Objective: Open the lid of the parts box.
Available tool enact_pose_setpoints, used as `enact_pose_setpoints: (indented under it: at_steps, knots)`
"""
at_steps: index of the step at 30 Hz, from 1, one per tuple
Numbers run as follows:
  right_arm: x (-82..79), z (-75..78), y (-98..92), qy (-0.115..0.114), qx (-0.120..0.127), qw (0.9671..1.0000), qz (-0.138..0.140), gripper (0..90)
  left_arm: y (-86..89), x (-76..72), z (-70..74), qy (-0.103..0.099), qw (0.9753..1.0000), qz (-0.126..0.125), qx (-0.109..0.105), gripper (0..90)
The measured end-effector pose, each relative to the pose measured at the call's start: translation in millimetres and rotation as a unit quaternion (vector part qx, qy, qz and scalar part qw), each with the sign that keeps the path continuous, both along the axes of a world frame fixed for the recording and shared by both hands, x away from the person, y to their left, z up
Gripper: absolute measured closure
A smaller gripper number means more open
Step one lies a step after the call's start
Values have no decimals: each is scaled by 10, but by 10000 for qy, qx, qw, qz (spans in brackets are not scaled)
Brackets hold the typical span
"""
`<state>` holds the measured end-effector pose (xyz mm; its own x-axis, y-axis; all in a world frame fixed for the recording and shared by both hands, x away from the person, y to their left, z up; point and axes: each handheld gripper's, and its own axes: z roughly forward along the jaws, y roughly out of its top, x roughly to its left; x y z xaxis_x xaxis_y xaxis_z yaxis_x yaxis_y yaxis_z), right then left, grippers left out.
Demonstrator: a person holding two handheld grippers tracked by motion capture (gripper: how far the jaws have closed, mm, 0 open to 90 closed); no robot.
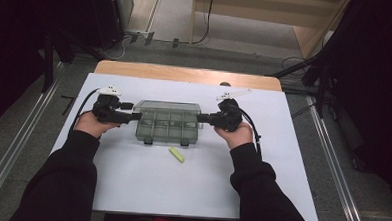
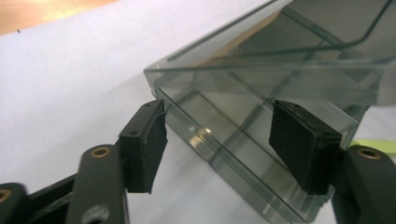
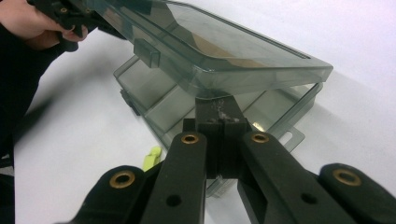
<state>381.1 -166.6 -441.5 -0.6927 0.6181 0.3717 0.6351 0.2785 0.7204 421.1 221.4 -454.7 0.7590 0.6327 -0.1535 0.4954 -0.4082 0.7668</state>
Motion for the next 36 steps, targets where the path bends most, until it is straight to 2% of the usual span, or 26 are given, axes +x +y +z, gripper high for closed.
enact_pose_setpoints:
  at_steps: [2, 7, 12, 16, 21, 24, 25, 26, 30, 36]
  knots:
    - [-3, -3, 3, 5, -7, 10000, 1, 900, -9, 8, 14, -69, 10000, 26, -32, 410]
    - [-16, -8, 6, 42, -10, 10000, -18, 890, -29, 16, 26, -151, 9999, 13, 39, 509]
    - [-38, -19, -20, -22, -16, 10000, -50, 867, -53, 27, 24, -94, 9999, 56, 10, 572]
    - [-63, -49, -64, -36, -27, 9999, -100, 832, -64, 38, 33, -101, 9999, 111, -19, 613]
    - [-72, -60, -111, -60, -10, 9999, -157, 745, -58, 40, 45, -89, 9999, 121, -62, 630]
    - [-68, -72, -127, -187, -56, 9996, -191, 680, -62, 37, 54, -97, 9998, 136, -50, 628]
    - [-62, -87, -127, -258, -94, 9994, -210, 597, -61, 36, 57, -105, 9999, 128, -32, 627]
    - [-62, -87, -127, -258, -94, 9994, -210, 597, -61, 34, 59, -105, 9999, 126, -33, 627]
    - [-48, -125, -105, -528, -215, 9980, -278, 503, -67, 27, 63, -103, 9999, 117, -36, 616]
    - [-2, -166, -33, -756, -275, 9964, -259, 497, -68, 26, 69, -107, 9999, 122, -16, 615]
